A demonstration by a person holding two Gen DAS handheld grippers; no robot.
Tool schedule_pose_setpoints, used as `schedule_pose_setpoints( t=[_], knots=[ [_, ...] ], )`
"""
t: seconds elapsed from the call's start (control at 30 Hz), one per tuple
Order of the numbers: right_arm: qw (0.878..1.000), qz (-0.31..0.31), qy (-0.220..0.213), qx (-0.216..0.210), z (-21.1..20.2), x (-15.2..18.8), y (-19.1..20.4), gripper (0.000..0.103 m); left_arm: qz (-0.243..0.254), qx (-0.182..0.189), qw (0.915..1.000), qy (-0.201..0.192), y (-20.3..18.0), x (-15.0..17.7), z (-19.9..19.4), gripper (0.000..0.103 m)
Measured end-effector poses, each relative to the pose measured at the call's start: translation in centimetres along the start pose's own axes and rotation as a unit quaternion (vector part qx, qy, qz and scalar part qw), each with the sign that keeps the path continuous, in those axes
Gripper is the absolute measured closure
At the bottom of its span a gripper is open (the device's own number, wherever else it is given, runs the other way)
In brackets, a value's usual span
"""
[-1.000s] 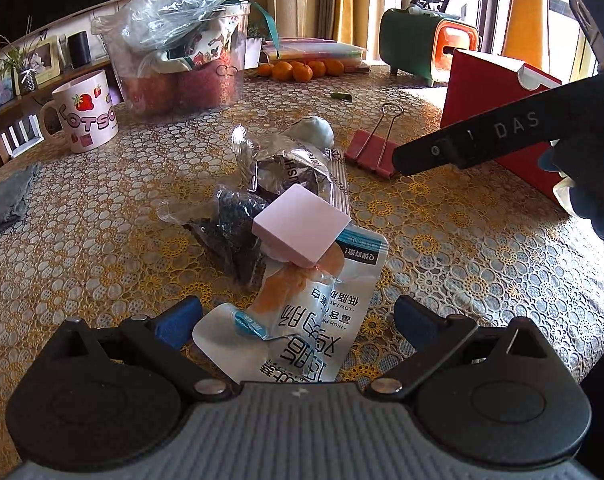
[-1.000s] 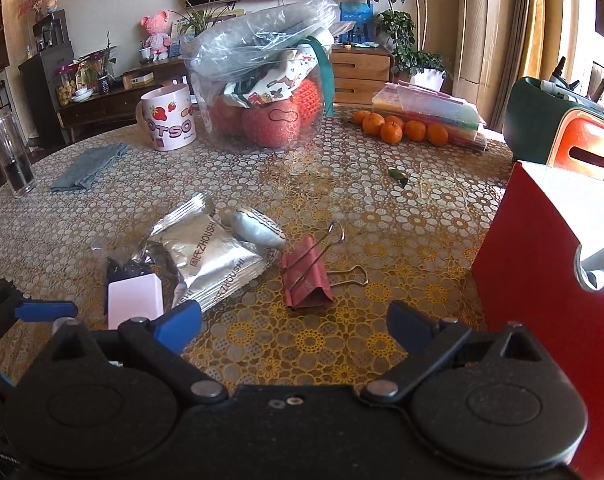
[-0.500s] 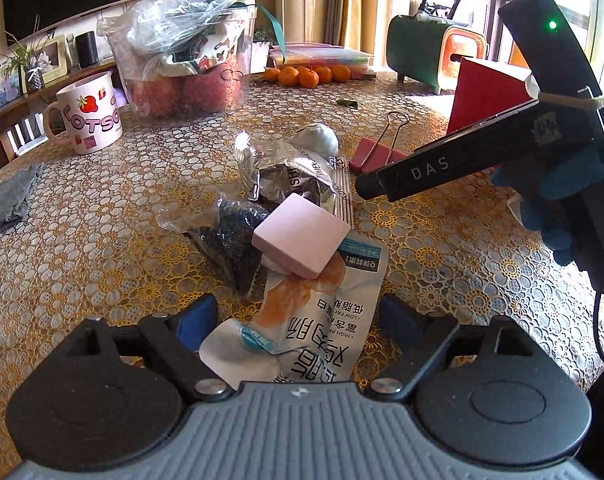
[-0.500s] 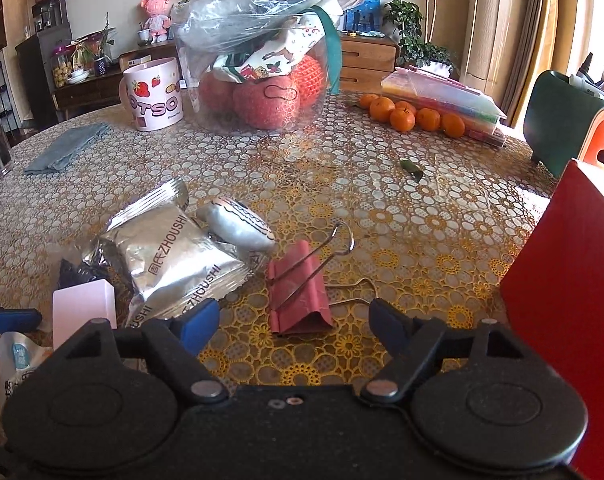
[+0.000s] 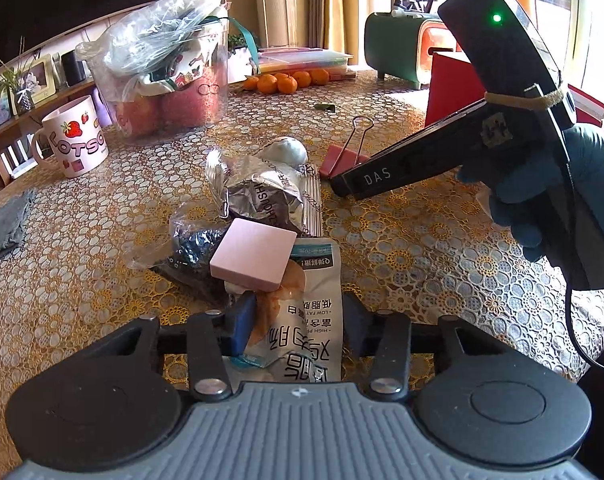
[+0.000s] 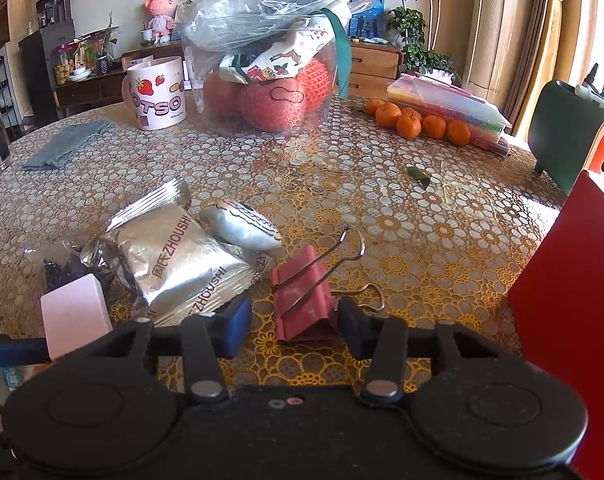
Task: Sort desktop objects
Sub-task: 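Close left tool on the white snack pack while right tool grasps the pink binder clip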
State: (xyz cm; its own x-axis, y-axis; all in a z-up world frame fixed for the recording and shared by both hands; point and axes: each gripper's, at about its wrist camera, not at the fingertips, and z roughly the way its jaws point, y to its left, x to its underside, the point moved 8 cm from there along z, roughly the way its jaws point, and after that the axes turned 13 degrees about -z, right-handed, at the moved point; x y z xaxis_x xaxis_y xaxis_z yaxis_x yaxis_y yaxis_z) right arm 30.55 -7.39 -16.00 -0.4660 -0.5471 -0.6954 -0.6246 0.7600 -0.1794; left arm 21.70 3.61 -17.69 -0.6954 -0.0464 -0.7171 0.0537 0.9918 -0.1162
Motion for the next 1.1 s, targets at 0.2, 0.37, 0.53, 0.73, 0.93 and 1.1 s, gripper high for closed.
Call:
schedule_pose_setpoints(
  t=[0.2, 0.37, 0.53, 0.73, 0.93, 1.1],
  knots=[
    [1.000, 0.006, 0.004, -0.003, -0.4, 0.3, -0.2, 0.070, -0.028, 0.008, 0.9996, 0.006, 0.3, -0.4, 0.0, 0.061],
    [1.000, 0.007, 0.000, -0.008, -1.0, 0.6, -0.1, 0.070, -0.034, 0.008, 0.9994, -0.001, 0.2, -0.5, -0.4, 0.068],
    [1.000, 0.015, -0.001, -0.020, -2.0, 1.2, 0.1, 0.070, -0.042, 0.007, 0.9991, 0.000, 0.3, -0.5, -0.6, 0.067],
    [1.000, 0.006, 0.001, -0.020, -2.7, 2.1, 0.6, 0.070, -0.053, -0.013, 0.9985, 0.000, 0.7, 0.0, -0.6, 0.026],
    [1.000, 0.005, -0.002, -0.029, -3.5, 2.4, 1.1, 0.070, -0.033, -0.020, 0.9992, 0.005, 0.4, 0.2, 0.4, 0.023],
    [0.999, 0.010, -0.002, -0.031, -3.8, 2.7, 1.3, 0.070, -0.046, -0.017, 0.9988, 0.007, 0.6, -0.1, 1.5, 0.023]
  ],
)
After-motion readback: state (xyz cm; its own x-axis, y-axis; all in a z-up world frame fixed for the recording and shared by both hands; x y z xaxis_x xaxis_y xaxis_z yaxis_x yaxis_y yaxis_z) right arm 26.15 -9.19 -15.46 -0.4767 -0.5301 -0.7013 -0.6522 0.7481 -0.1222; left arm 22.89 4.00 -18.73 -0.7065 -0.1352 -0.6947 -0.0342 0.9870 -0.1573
